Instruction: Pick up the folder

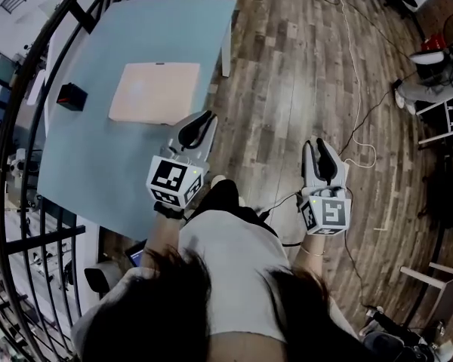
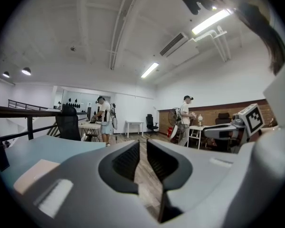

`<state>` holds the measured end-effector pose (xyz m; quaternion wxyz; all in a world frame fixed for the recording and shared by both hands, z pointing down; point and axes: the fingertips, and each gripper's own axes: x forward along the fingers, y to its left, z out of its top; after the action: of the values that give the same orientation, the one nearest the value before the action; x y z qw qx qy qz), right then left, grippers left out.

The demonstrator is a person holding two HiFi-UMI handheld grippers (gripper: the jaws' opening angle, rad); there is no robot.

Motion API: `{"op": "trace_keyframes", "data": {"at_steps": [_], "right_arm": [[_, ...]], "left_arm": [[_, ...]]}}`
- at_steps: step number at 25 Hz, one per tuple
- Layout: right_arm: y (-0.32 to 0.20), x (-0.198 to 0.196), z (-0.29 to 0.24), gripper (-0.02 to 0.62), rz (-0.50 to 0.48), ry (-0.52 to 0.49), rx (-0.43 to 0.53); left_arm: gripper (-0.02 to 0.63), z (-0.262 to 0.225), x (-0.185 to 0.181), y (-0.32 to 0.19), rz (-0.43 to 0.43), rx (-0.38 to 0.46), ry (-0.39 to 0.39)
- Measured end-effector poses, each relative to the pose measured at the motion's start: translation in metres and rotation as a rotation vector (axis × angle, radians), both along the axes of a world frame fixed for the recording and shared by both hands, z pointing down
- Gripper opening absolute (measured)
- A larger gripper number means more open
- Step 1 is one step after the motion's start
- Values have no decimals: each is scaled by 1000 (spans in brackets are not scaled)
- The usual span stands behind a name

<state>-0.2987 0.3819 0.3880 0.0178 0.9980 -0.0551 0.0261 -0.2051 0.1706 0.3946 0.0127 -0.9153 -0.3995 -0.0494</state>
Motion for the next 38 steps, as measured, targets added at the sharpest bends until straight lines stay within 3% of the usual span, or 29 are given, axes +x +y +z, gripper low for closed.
{"op": "trace_keyframes", "data": {"at_steps": [6, 12, 17, 23, 32, 38], "right_arm": [[9, 20, 1, 114, -21, -4, 24], [20, 67, 13, 146, -38, -24, 45], [30, 124, 11, 167, -63, -35, 64], [35, 210, 6, 226, -115, -40, 161], [-14, 337, 3, 267, -295, -66, 182], [-91, 406, 7, 275, -498, -123, 175]], "left_arm": [[63, 1, 16, 0, -33, -14, 1], [71, 11, 64, 9, -52, -27, -15], [81, 12, 116, 16, -71, -29, -34], [84, 4, 192, 22, -104, -33, -39], [86, 6, 278, -28, -248, -67, -55], [86, 14, 306, -102, -438, -85, -89]]}}
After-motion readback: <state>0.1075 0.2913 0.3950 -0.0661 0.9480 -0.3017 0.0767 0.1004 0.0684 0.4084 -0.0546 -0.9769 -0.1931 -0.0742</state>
